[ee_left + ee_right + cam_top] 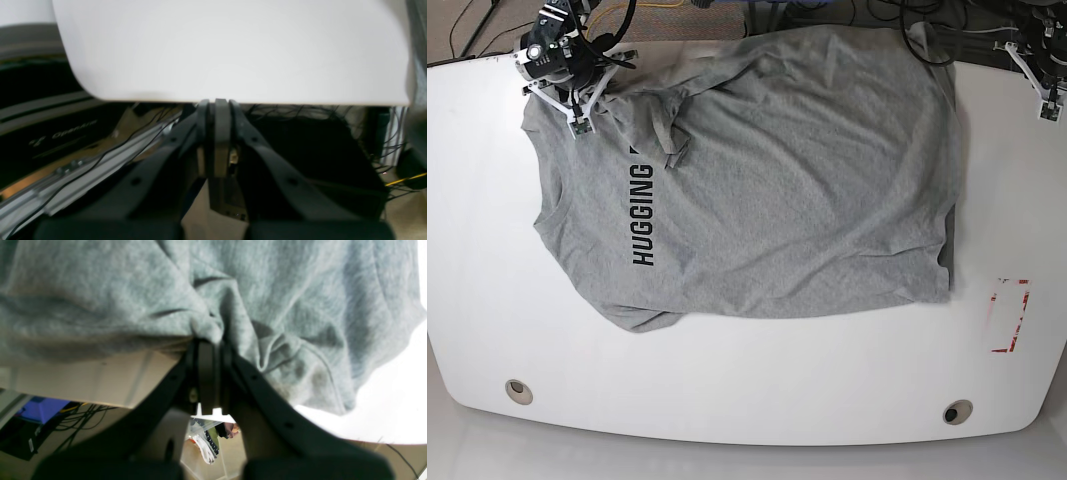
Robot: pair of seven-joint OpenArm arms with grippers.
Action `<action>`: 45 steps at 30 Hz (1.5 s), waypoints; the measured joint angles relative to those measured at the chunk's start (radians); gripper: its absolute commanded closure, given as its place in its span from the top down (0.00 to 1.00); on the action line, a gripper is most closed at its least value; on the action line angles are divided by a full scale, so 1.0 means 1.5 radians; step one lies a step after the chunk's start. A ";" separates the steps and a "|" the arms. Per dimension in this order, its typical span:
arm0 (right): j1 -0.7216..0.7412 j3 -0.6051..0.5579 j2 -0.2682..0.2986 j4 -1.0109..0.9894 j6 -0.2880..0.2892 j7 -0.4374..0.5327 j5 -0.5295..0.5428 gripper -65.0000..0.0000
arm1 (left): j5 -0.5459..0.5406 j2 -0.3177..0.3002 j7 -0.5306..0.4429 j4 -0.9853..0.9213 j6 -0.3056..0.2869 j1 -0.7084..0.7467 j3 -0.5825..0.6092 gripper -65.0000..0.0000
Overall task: Layout the t-shirt on the table in an organized manner, then fold the t-shirt properly
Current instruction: 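Drag the held shirt edge with both grippers to spread it flat, then release the shirt and move both grippers toward the shirt hem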
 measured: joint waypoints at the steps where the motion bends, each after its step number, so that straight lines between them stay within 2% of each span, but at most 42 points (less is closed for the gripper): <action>1: 0.000 0.000 0.001 0.000 0.000 0.000 0.000 0.00 | 0.001 0.000 0.000 0.000 0.000 -0.001 0.000 0.01; 3: 0.000 0.000 0.004 0.000 0.001 0.000 0.000 0.04 | -0.001 -0.002 -0.001 0.000 0.000 -0.004 0.000 0.02; 5: 0.000 0.000 0.006 0.000 0.000 0.000 0.001 0.12 | -0.002 -0.002 -0.001 0.000 0.000 -0.006 0.000 0.02; 11: -0.002 0.003 0.006 0.000 0.000 -0.001 0.000 0.50 | 0.001 0.000 0.003 0.000 0.000 -0.042 0.000 0.02; 14: -0.002 0.006 0.005 0.000 0.000 0.000 -0.001 0.58 | 0.000 -0.002 -0.001 0.000 0.000 -0.063 0.006 0.02; 17: -0.001 0.018 0.005 0.001 0.000 0.000 0.000 0.58 | 0.005 -0.003 0.001 0.000 0.001 -0.080 0.026 0.05; 21: 0.000 0.036 0.005 0.001 0.000 -0.001 0.003 0.58 | 0.001 -0.001 0.007 0.000 0.000 -0.102 0.053 0.19; 25: -0.001 0.049 0.006 0.001 0.000 -0.012 0.048 0.58 | 0.001 0.003 0.039 0.000 0.000 -0.143 0.067 0.28; 31: 0.000 0.111 0.006 0.008 0.000 -0.011 0.146 0.58 | 0.003 0.004 0.073 -0.002 0.003 -0.211 0.082 0.30; 35: 0.007 0.139 0.011 0.009 0.000 -0.015 0.158 0.58 | 0.004 0.004 0.077 -0.002 0.003 -0.242 0.101 0.30; 43: 0.045 0.148 0.057 0.009 0.000 -0.037 0.202 0.58 | 0.006 0.004 0.077 -0.003 0.003 -0.298 0.163 0.31; 45: 0.054 0.148 0.074 0.009 0.000 -0.073 0.230 0.58 | 0.006 0.004 0.078 -0.003 0.003 -0.309 0.179 0.31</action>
